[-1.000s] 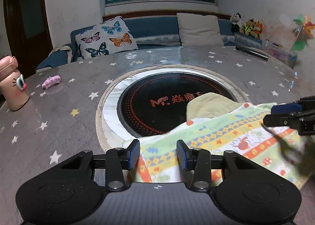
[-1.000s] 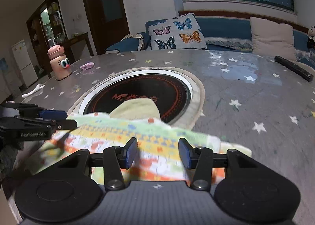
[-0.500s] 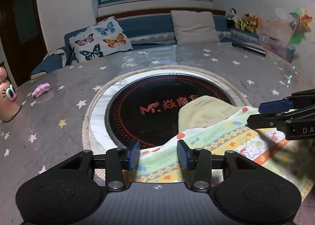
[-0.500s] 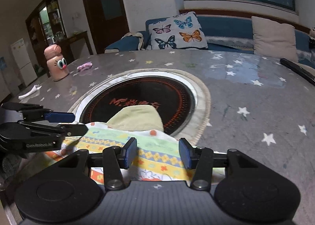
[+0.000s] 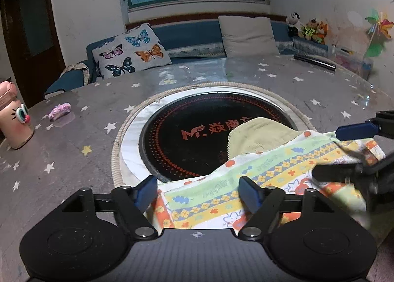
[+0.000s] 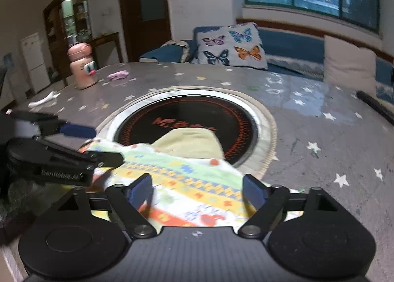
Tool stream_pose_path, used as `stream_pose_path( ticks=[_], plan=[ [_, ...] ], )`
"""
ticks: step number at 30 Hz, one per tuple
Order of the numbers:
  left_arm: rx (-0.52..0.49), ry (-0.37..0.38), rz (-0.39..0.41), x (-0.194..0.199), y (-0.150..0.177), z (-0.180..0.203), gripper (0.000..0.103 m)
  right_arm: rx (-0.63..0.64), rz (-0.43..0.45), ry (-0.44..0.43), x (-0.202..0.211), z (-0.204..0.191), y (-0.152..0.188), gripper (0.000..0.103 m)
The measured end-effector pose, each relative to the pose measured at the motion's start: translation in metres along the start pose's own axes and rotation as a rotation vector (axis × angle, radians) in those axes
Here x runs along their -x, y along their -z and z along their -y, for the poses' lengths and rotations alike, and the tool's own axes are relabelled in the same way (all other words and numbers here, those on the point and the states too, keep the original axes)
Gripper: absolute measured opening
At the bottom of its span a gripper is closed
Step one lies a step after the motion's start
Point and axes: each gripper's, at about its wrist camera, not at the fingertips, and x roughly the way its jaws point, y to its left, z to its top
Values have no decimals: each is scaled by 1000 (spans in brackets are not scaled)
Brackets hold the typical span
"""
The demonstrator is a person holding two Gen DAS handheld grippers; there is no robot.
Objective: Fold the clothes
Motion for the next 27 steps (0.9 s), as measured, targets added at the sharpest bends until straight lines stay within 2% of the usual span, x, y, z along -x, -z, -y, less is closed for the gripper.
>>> stream_pose_path(
  ticks=[5, 7, 9, 21, 27],
  plan=[
    [41, -12, 23, 15, 6, -10, 103, 84, 2, 11, 5, -22, 10, 92],
    [65, -19, 38, 21, 8, -16, 103, 99, 3, 13, 6, -29, 14, 95],
    [86, -32, 47, 27, 10, -21, 103, 114, 4, 16, 7, -35, 19, 103],
    [175, -93, 38, 46, 29, -47, 103, 168, 13, 4, 25, -60, 40, 103],
    [230, -116, 27, 53, 37, -59, 103, 215, 59, -5, 29, -76, 29, 103]
  ],
)
